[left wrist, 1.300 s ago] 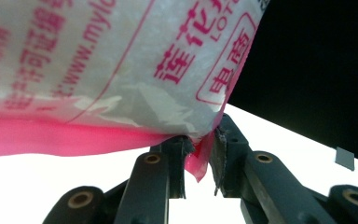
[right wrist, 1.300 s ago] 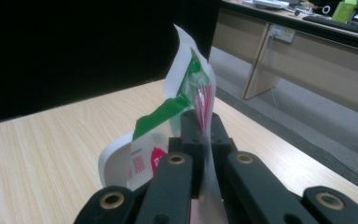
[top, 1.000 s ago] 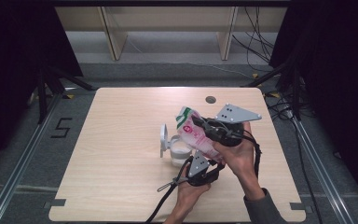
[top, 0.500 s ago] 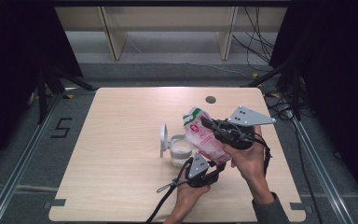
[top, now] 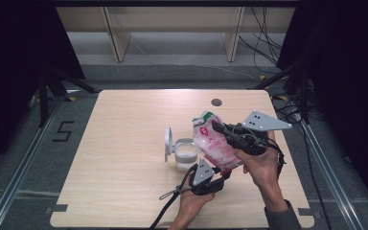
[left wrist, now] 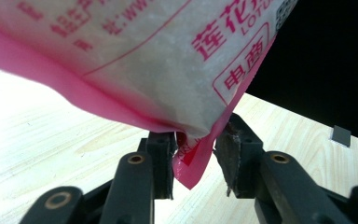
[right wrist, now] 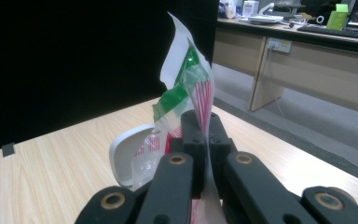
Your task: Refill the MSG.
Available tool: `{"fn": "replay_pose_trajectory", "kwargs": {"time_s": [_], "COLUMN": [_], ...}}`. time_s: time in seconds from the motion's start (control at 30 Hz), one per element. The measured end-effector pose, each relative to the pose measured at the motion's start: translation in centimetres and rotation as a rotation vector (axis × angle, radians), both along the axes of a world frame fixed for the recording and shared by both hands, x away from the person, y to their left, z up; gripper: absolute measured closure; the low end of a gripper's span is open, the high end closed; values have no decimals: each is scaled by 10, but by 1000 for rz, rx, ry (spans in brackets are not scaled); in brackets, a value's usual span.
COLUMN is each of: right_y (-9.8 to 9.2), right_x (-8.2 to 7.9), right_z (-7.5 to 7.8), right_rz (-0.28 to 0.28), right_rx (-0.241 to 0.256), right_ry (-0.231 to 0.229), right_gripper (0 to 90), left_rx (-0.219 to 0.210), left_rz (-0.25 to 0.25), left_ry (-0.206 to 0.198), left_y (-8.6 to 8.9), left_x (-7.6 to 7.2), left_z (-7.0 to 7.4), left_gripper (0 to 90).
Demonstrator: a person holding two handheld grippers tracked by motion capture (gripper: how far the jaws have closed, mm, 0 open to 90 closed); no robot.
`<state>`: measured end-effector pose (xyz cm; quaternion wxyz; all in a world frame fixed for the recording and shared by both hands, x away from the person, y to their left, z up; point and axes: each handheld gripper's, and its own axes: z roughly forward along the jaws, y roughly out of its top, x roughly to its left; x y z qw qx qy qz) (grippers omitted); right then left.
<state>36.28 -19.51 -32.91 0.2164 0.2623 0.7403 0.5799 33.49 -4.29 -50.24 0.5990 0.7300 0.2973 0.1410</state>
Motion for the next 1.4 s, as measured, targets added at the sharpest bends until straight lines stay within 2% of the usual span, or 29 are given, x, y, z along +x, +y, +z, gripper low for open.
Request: {"fn": "replay_pose_trajectory", "kwargs": {"time_s": [0.1,0.13,0.2,0.27,0.33,0.37,0.4,0.43,0.47,0.57,0.63,0.73,0.77,0.8,0.83,0.87,0.9,0.93,0.97,1.03,1.07,1.1,1.13,1.17,1.27,1.3,1.33,1.37,1.4], "right_y": [-5,-5,-9,-11,-14,-16,-16,-17,-17,-20,-22,-27,-30,-31,-33,-34,-35,-36,-36,-36,-37,-37,-37,-38,-42,-42,-43,-45,-47], "right_x": [-1,-2,-1,-2,-3,-1,-3,-3,-5,-4,-3,-4,-2,-2,0,0,1,1,0,0,-1,0,-2,-1,2,0,1,0,1], "right_z": [0,0,0,-1,-2,-2,-3,-3,-4,-7,-9,-13,-14,-16,-18,-20,-23,-25,-27,-30,-32,-35,-36,-39,-47,-49,-52,-56,-59], "right_rz": [-5,4,2,12,-4,5,11,9,3,-3,-8,-25,-21,-36,-28,-29,-27,-27,-36,-38,-40,-41,-52,-42,-38,-33,-33,-37,-28], "right_rx": [12,24,23,39,52,49,64,61,62,45,33,49,47,49,46,54,54,50,54,45,46,44,42,36,32,43,41,39,30], "right_ry": [-1,24,8,17,27,5,36,34,49,33,29,68,49,63,43,70,66,78,93,87,109,97,116,111,109,147,145,163,153], "right_gripper": [900,900,900,900,900,900,900,900,900,900,900,900,900,900,900,900,900,900,900,900,900,900,900,900,900,900,900,900,900], "left_rx": [0,11,3,17,33,34,27,1,3,16,7,22,23,29,20,20,3,0,4,16,36,29,11,28,27,23,26,30,47], "left_rz": [-3,4,1,5,-5,-12,-12,-9,-9,-17,-14,-17,-19,-21,-25,-20,-3,2,3,25,34,28,28,35,23,39,40,32,36], "left_ry": [-1,4,4,14,17,17,22,27,22,7,11,4,-2,-8,-12,-8,12,8,8,4,3,5,10,13,4,24,19,7,7], "left_y": [2,3,3,7,13,16,20,22,24,29,32,38,41,44,47,50,54,57,60,65,68,71,72,76,83,85,87,89,92], "left_x": [-1,-2,-3,-6,-10,-11,-14,-17,-17,-20,-23,-25,-25,-26,-27,-29,-31,-32,-32,-32,-32,-31,-31,-31,-27,-29,-29,-27,-27], "left_z": [0,1,1,2,4,4,5,7,8,11,11,10,10,10,10,10,11,11,12,12,12,11,10,10,6,6,6,5,6], "left_gripper": [648,645,628,608,590,589,588,587,585,581,577,576,574,574,573,573,572,573,573,572,570,566,562,559,555,555,554,553,555]}}
